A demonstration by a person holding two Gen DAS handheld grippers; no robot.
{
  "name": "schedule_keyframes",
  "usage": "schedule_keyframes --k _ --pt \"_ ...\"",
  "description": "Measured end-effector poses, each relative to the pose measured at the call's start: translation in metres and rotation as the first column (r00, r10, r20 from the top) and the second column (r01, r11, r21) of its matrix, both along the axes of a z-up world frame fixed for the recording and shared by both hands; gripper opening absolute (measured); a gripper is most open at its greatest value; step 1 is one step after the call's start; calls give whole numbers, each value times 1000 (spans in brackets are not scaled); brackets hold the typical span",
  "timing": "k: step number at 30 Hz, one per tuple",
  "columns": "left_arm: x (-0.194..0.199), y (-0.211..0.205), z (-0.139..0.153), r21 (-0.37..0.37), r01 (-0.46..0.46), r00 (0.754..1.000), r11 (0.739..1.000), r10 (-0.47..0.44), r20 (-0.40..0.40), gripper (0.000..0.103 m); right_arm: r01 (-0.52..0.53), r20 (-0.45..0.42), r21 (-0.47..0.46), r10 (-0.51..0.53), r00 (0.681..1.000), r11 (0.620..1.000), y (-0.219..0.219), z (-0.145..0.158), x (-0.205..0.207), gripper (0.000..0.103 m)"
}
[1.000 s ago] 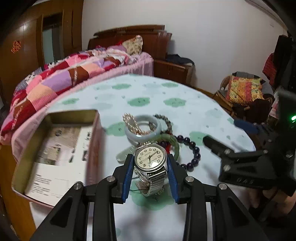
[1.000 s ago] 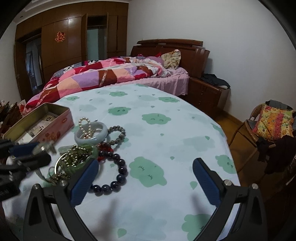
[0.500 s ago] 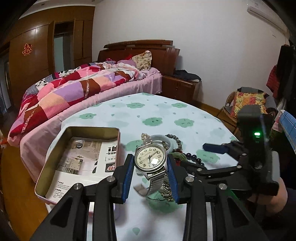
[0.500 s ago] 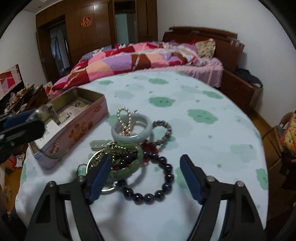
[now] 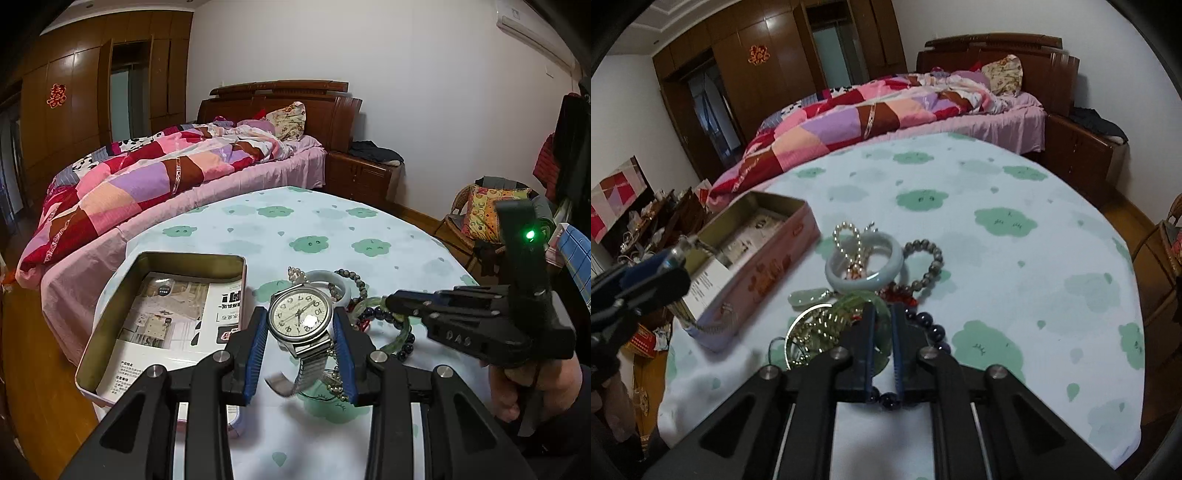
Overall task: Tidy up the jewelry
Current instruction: 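Carry the wristwatch into the tin with the left gripper while the right gripper grasps the green jade bangle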
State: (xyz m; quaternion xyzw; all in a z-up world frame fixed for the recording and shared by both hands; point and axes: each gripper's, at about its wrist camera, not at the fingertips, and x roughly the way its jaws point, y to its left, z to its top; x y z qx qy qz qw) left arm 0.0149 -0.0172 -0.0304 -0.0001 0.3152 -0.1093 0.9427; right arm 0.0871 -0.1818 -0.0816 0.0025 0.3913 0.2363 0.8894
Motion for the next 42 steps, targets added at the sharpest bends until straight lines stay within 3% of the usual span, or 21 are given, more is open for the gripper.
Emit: schedule_keyframes --k 8,14,29,35,42 --pt "-3 3 9 -5 1 1000 1000 -1 18 36 -3 38 56 1 999 998 -4 20 -1 11" --pt "-5 4 11 -5 4 1000 1000 -4 20 36 0 19 182 -3 1000 983 -17 32 2 11" --pt "-5 12 23 -1 -7 999 1000 7 48 36 6 50 216 -18 999 976 -16 46 4 11" --pt "1 18 17 -6 -19 999 1000 19 33 36 -32 -67 219 47 997 975 8 21 24 11" --pt "3 28 18 0 -37 999 999 37 34 36 -87 -140 210 118 983 974 38 -6 22 11"
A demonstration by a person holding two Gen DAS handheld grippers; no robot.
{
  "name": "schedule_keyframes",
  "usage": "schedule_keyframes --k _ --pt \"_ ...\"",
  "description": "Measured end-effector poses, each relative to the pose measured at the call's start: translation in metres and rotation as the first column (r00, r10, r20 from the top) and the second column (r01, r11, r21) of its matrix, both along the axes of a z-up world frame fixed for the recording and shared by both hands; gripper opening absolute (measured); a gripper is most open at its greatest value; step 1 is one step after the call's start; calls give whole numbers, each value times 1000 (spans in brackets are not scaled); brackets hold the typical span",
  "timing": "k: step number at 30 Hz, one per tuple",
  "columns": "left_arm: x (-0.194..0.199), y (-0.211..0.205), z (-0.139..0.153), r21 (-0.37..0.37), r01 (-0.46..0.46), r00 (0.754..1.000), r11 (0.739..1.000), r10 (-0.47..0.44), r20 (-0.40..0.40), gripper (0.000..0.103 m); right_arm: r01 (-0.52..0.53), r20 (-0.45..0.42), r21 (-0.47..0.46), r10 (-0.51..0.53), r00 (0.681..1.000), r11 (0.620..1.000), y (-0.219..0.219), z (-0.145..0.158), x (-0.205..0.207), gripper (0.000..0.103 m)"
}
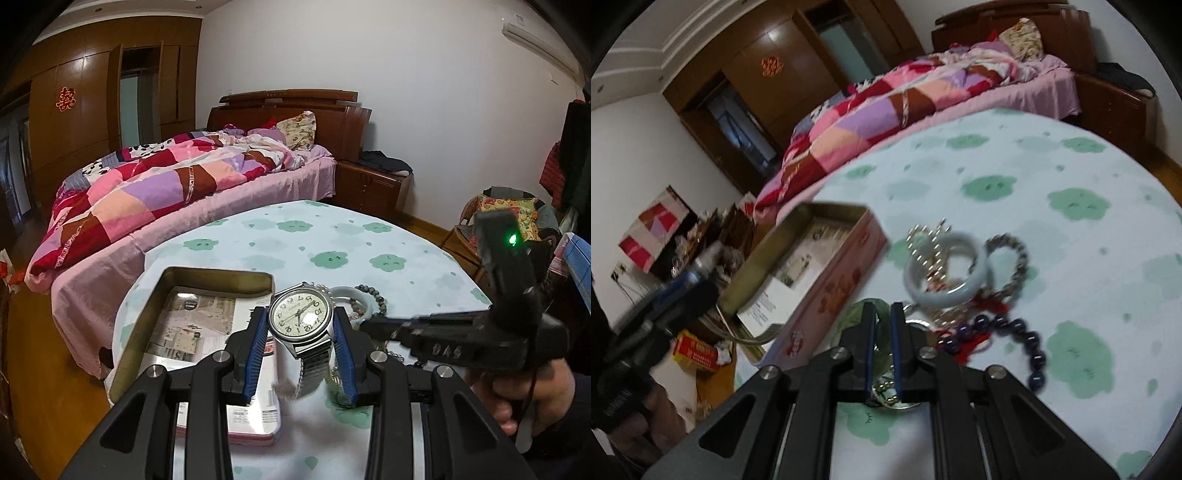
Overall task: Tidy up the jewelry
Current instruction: 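Carry the wristwatch into the tin with the left gripper while the right gripper grasps the green jade bangle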
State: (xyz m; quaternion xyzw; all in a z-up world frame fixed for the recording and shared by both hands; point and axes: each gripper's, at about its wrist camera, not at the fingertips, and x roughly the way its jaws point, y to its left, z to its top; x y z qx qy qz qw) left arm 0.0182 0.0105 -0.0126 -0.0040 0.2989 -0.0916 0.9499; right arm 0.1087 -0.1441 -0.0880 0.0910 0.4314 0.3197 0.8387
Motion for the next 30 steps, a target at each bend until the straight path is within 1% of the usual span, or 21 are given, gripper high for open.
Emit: schedule_keyframes --k 3,7,11,14,18,23,30 --pt "2 6 2 4 -12 1000 1000 12 5 36 -12 12 0 12 1000 1000 7 5 2 11" --pt "10 15 6 28 -26 1000 999 26 17 36 -21 56 1 21 998 1000 16 24 6 11" --pt "27 34 11 45 -58 998 997 57 25 36 -28 88 -4 29 996 1000 30 41 17 11" --pt "46 50 7 53 -76 997 996 76 6 36 -40 96 -8 40 995 999 46 47 27 11" --pt "67 62 -3 71 -80 996 994 83 -33 36 -38 108 -36 41 993 999 67 44 41 11" --pt "91 74 -16 103 -99 991 990 107 -77 36 -26 90 -60 32 995 998 84 30 58 11" --pt "119 88 -38 133 -124 978 983 144 -151 36 -15 62 -105 21 998 994 98 10 68 11"
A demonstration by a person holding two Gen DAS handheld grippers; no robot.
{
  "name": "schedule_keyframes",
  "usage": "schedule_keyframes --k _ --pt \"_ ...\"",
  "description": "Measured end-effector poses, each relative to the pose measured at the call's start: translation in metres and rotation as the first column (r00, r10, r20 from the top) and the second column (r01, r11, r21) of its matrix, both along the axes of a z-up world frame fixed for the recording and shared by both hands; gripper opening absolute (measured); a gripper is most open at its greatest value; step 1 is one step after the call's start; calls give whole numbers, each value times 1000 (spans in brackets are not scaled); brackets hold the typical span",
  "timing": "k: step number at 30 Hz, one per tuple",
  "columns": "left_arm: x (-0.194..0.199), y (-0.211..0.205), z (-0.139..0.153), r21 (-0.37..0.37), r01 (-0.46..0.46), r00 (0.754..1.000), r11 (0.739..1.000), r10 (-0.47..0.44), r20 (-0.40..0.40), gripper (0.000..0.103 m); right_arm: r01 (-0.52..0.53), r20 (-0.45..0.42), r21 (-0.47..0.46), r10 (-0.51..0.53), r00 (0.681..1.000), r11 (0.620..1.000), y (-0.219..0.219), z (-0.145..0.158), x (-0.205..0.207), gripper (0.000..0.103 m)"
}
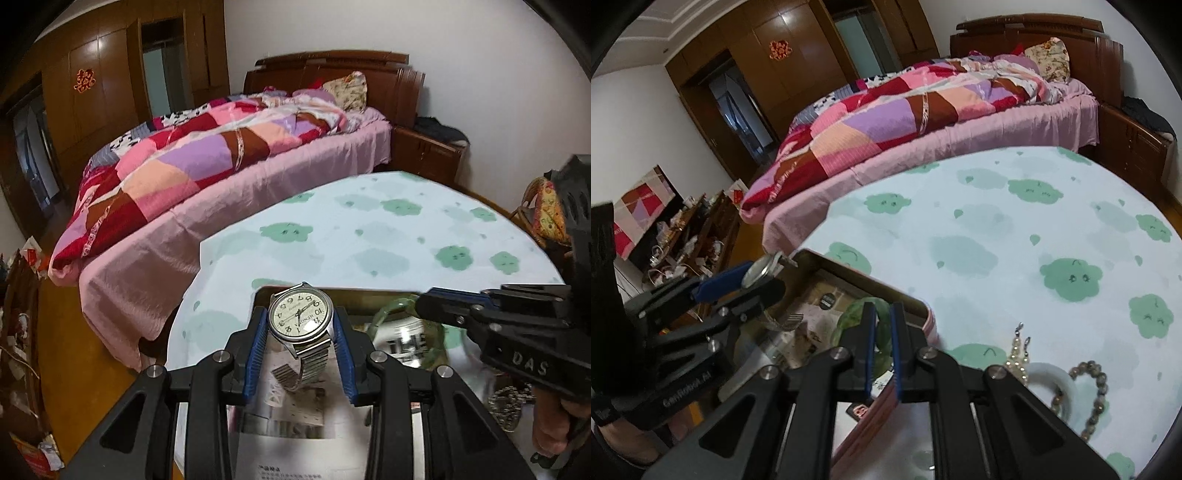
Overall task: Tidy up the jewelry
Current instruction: 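Carry the wristwatch into the tin with the left gripper while the right gripper grasps the green jade bangle, then release the watch and bangle into the tin with both grippers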
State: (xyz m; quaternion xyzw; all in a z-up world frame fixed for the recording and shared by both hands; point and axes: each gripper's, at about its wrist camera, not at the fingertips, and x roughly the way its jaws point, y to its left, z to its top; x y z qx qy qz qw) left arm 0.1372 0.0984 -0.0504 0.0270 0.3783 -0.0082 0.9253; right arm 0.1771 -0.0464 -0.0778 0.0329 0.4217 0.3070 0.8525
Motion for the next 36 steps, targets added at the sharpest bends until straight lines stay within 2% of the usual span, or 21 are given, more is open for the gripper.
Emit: schedule_keyframes --k 4,6,8,10,11,13,15,20,24,28,36 --pt "6 3 -7 18 -15 999 1000 15 -28 36 -7 5 -32 7 1000 999 3 -5 -2 13" --pt "5 2 -5 33 -27 1000 999 27 -14 37 -6 15 -38 6 1000 999 3 -6 -4 16" --pt "2 2 -2 30 -32 999 999 32 -4 43 -5 21 -33 5 1000 999 0 -5 -6 17" --pt "2 4 -1 39 -48 999 998 48 3 58 -8 22 -17 8 1000 1000 -2 -5 -5 27" --pt "0 5 -1 42 -59 998 997 58 8 59 -6 30 -10 6 1000 1000 -5 -3 -7 29" --pt "-2 6 -1 34 -67 998 997 67 6 59 15 50 -19 -14 999 1000 -9 1 -11 50" --pt "-6 6 -1 29 -78 997 997 78 3 60 30 60 -1 -30 998 1000 -18 5 -15 58" --pt "-27 -4 0 19 -71 997 997 71 23 60 61 90 -11 -60 994 998 -48 10 -30 61" --pt "-47 -21 0 -6 -53 998 999 53 36 60 113 82 -14 -112 990 993 -80 10 -35 63" --pt "-65 -43 -1 -13 -18 999 1000 19 48 60 172 82 -2 -171 982 985 -111 11 -43 67" --pt "-90 -87 -2 -7 60 997 998 -60 50 60 222 95 -20 -219 971 975 -149 -2 -70 68"
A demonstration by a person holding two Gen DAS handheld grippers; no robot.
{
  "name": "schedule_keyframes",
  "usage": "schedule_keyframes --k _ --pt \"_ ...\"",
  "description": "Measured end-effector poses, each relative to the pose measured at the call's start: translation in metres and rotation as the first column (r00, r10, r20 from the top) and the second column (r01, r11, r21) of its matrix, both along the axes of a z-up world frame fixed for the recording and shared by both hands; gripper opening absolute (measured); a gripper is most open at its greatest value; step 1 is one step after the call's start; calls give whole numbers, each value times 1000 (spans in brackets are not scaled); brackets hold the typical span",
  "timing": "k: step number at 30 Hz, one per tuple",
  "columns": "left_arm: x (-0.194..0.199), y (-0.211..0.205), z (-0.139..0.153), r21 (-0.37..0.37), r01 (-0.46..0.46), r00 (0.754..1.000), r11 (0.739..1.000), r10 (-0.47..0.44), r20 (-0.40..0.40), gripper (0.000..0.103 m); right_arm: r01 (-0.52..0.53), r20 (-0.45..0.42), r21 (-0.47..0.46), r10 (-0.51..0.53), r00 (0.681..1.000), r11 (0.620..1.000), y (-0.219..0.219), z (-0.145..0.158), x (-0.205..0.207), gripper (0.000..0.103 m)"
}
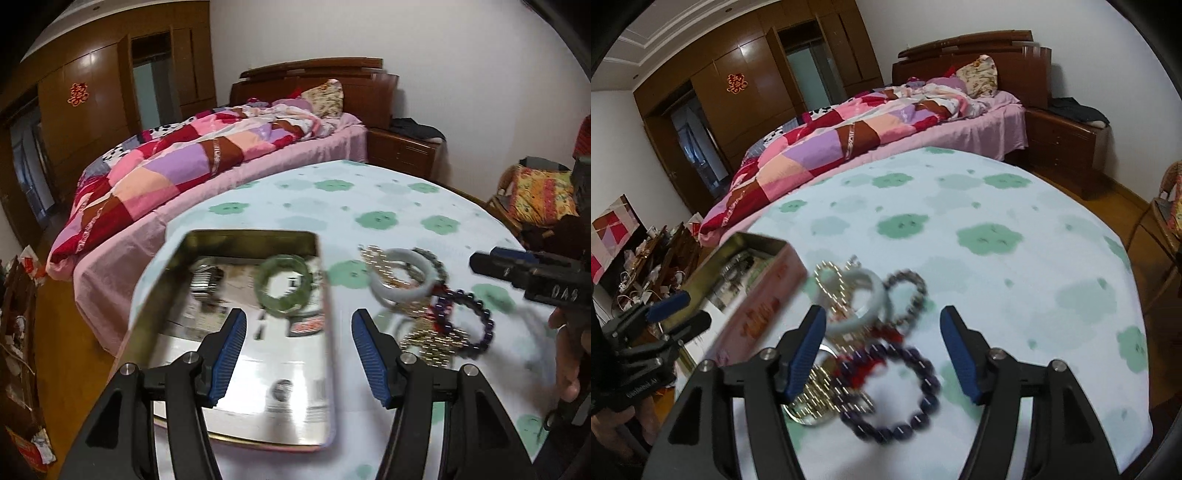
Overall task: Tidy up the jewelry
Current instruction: 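Release the watch and bangle into the tin with both grippers, then grasp the gold chain with the left gripper while the right grasps the dark bead bracelet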
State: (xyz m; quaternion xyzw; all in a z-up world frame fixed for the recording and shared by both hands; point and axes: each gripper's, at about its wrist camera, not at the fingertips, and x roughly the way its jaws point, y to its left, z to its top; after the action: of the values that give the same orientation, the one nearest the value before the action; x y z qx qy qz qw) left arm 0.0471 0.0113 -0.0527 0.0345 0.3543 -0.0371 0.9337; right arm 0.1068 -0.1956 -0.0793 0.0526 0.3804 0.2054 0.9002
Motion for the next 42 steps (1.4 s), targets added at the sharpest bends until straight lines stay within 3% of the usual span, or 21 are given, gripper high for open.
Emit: schedule_keyframes --k 14,19,25,26,27,28,32,34,42 --pt "2 -49 -3 33 97 995 995 -96 -19 60 15 -18 -74 -16 1000 997 -24 -29 -4 66" --pt "-6 -51 -13 7 105 994 994 -105 -28 60 -9 -40 -100 5 999 995 -26 -36 -10 49" --pt "-22 -57 -29 -26 130 989 991 -131 -61 60 -67 -78 -154 56 995 986 -12 -47 -13 45" --pt "-23 -59 -32 -21 138 988 990 -139 -67 60 -69 -61 -182 59 996 981 -9 -46 -16 41" --pt "-24 -61 -34 -17 141 987 990 -142 -72 60 -78 -63 -193 67 996 978 -7 -47 -17 28" --pt "-25 -60 -34 -17 143 987 990 -144 -75 60 -76 -55 -203 66 996 976 -7 -47 -18 22" --pt "-26 -62 -34 -14 154 985 988 -155 -71 58 -74 -55 -170 66 996 983 -12 -47 -19 16" --pt "-25 -65 -37 -15 167 982 986 -168 -82 47 -59 -51 -143 52 997 988 -17 -46 -18 16" --pt "-11 -87 -37 3 238 967 971 -236 -96 45 -34 -50 -93 29 998 995 -24 -45 -16 16"
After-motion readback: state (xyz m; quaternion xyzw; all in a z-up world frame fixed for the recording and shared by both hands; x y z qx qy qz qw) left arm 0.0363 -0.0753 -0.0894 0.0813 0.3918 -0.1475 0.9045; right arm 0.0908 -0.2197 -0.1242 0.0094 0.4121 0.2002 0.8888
